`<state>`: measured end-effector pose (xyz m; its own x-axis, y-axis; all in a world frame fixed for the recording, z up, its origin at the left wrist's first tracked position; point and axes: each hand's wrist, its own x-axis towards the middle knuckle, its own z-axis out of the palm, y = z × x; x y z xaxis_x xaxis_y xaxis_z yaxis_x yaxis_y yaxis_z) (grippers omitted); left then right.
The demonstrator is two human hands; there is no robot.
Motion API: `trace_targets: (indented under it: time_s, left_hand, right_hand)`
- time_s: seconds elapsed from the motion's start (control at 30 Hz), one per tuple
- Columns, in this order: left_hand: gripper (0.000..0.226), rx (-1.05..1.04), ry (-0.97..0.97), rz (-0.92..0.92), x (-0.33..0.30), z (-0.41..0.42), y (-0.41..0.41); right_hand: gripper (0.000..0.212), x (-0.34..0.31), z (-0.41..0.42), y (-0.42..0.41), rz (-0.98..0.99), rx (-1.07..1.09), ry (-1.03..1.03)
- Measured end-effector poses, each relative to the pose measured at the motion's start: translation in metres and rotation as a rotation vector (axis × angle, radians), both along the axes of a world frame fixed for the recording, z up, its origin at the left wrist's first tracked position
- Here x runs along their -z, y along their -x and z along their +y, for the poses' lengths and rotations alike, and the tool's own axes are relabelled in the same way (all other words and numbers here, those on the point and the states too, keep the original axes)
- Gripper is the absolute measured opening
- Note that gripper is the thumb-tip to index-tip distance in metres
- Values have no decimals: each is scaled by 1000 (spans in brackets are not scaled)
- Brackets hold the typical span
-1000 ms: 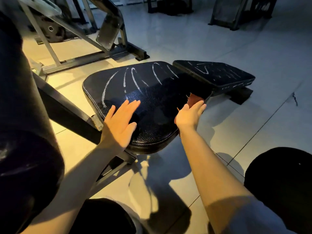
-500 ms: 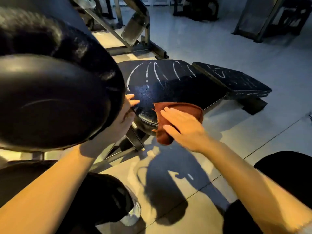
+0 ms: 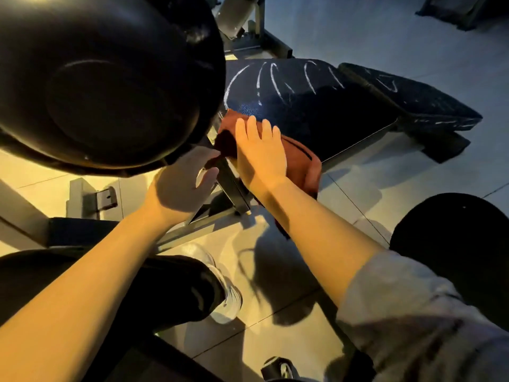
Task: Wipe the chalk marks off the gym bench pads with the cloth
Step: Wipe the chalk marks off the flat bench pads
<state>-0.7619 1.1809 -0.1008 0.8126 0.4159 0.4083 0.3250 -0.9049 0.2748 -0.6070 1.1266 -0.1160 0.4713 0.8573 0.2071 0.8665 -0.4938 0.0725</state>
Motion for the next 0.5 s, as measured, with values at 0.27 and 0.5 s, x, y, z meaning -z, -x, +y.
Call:
trace_targets:
  time_s: [0.27, 0.5]
  left_hand:
    - [50, 38, 25, 21, -1, 1, -22]
    - [33, -34, 332, -85, -5, 8, -50]
  right_hand:
    - [87, -16, -65, -33, 138, -165, 47]
    - [97, -8, -124, -54, 252, -67, 13]
